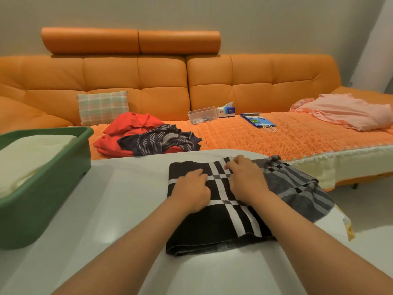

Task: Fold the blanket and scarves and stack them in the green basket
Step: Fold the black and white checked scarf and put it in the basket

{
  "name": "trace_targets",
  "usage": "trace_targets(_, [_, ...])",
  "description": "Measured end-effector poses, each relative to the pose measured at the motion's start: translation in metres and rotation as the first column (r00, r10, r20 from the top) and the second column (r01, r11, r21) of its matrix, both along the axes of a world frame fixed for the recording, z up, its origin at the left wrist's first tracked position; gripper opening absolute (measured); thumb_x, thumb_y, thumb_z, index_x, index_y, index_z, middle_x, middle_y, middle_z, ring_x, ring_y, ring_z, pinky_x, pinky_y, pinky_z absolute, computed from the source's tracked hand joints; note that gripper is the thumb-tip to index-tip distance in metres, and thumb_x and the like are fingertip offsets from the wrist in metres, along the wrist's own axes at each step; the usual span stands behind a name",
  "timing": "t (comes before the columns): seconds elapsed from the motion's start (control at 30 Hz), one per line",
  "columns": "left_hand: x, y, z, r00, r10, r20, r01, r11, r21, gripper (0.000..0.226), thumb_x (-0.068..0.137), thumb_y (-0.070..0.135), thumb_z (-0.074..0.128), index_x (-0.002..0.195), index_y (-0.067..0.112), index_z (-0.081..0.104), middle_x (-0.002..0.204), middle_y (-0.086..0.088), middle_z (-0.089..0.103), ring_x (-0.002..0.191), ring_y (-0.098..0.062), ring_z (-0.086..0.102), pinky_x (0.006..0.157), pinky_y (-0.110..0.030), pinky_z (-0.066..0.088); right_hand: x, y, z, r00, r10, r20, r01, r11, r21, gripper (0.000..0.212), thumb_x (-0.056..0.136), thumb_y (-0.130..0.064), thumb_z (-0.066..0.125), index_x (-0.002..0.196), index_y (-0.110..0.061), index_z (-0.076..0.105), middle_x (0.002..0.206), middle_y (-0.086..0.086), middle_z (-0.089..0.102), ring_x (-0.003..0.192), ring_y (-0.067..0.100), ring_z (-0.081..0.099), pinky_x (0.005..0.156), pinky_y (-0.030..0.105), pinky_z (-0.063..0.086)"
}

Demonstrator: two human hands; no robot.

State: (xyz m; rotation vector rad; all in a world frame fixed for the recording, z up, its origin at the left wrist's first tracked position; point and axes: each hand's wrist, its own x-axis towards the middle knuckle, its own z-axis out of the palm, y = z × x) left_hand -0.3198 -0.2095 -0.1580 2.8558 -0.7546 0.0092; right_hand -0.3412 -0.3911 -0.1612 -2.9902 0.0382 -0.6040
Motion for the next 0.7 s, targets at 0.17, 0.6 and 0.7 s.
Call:
trace_targets(0.17, [-0.028, 0.016, -0.020, 0.993, -0.080, -0.090, 0.086, 0.994, 0.070, 0.078, 0.088, 0.080, 0.020, 0.155, 0.043, 0.005, 0.166, 0.002, -0.001, 0.152, -0.023, -0.007, 0.121, -0.053, -0.002, -0.026, 0.005, -0.005, 0.940, 0.153, -0.304, -0.129, 0.987, 0.097, 0.051, 0.102, -0.040, 0.041, 0.152, -0.030, 0.037, 0.159, -0.002, 0.034, 0.145, 0.019, 0.029, 0.118, 0.038, 0.022])
trace_targets(0.6, [-0.019, 0.160, -0.022, 0.997, 0.020, -0.069, -0.010, 0.990, 0.143, 0.107, 0.060, 0.099, -0.001, 0.153, 0.046, 0.005, 0.165, 0.007, -0.006, 0.152, -0.021, -0.010, 0.121, -0.055, -0.002, -0.048, 0.091, -0.002, 0.831, 0.218, -0.513, -0.146, 0.973, 0.177, 0.074, 0.095, -0.068, 0.033, 0.158, -0.038, 0.008, 0.167, 0.001, -0.004, 0.153, 0.019, -0.005, 0.123, 0.042, -0.002])
trace_targets(0.7, [-0.016, 0.196, -0.022, 0.995, 0.075, -0.066, -0.064, 0.985, 0.161, 0.113, 0.054, 0.102, -0.005, 0.153, 0.048, 0.005, 0.165, 0.007, -0.005, 0.152, -0.022, -0.008, 0.121, -0.053, 0.000, -0.040, 0.125, -0.004, 0.816, 0.255, -0.518, -0.188, 0.966, 0.179, 0.074, 0.096, -0.067, 0.032, 0.159, -0.036, 0.007, 0.167, 0.001, -0.002, 0.153, 0.019, -0.005, 0.122, 0.042, -0.004])
